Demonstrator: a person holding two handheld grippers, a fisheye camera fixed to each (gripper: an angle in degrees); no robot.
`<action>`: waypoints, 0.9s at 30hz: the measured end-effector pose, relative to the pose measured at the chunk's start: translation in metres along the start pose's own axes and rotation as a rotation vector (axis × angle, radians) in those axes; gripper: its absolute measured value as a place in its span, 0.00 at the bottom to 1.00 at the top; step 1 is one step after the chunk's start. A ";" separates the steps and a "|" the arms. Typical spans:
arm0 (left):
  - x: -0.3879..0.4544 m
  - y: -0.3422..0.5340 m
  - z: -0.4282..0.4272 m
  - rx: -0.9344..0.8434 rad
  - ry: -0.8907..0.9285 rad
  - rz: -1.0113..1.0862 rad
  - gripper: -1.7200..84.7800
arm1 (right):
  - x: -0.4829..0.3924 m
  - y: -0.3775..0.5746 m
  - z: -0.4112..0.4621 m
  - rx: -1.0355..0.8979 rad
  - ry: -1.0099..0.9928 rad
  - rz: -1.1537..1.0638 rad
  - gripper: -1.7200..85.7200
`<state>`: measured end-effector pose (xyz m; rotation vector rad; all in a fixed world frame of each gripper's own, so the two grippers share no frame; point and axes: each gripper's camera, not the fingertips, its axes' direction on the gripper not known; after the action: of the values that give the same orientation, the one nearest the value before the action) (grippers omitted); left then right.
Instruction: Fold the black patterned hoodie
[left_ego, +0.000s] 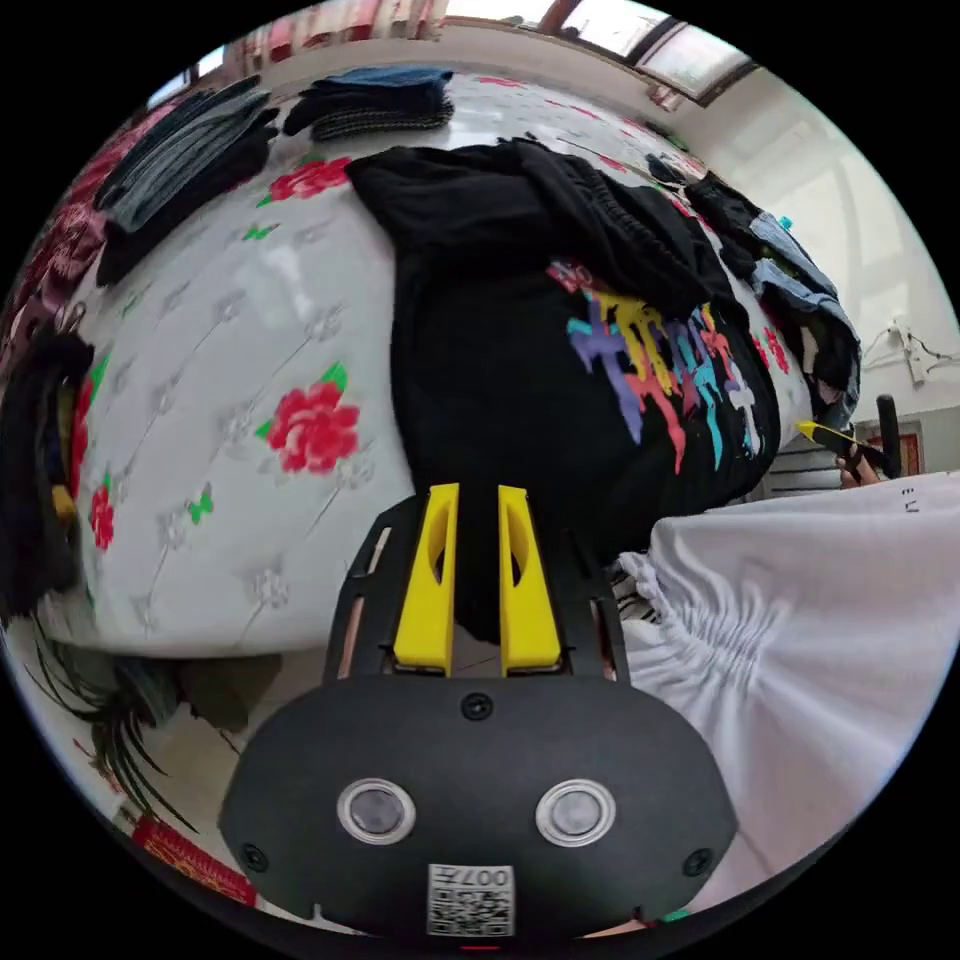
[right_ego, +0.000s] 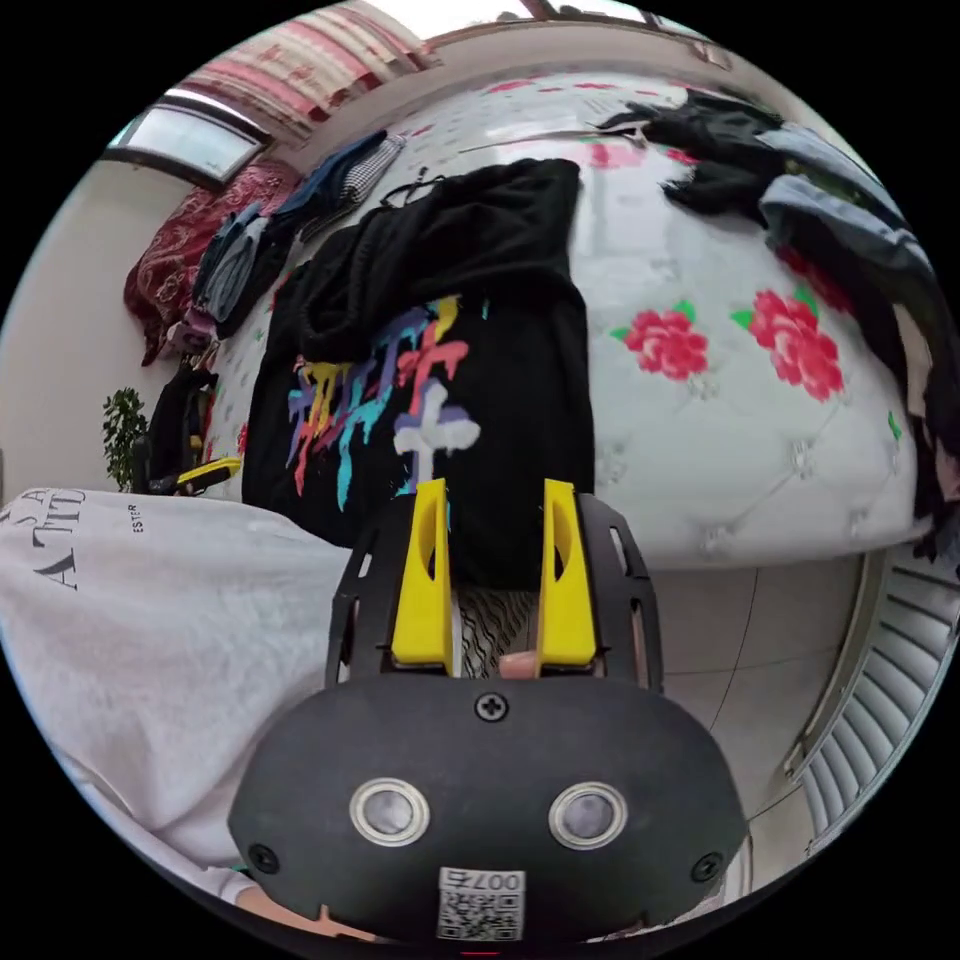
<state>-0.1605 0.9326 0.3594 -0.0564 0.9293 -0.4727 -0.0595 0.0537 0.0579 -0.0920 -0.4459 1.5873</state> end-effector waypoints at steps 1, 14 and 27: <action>-0.011 0.027 -0.005 -0.007 -0.017 -0.056 0.11 | 0.019 0.018 -0.001 -0.023 0.000 0.047 0.16; 0.026 0.062 0.030 -0.098 0.132 -0.164 0.22 | 0.094 0.022 0.038 -0.254 -0.145 -0.086 0.16; 0.072 0.017 -0.167 -0.166 0.535 0.085 0.03 | 0.102 0.015 -0.078 -0.316 -0.505 -0.237 0.03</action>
<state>-0.2483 0.9431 0.1998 -0.0412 1.4895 -0.3339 -0.0560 0.1702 0.0025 0.1224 -1.0615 1.2863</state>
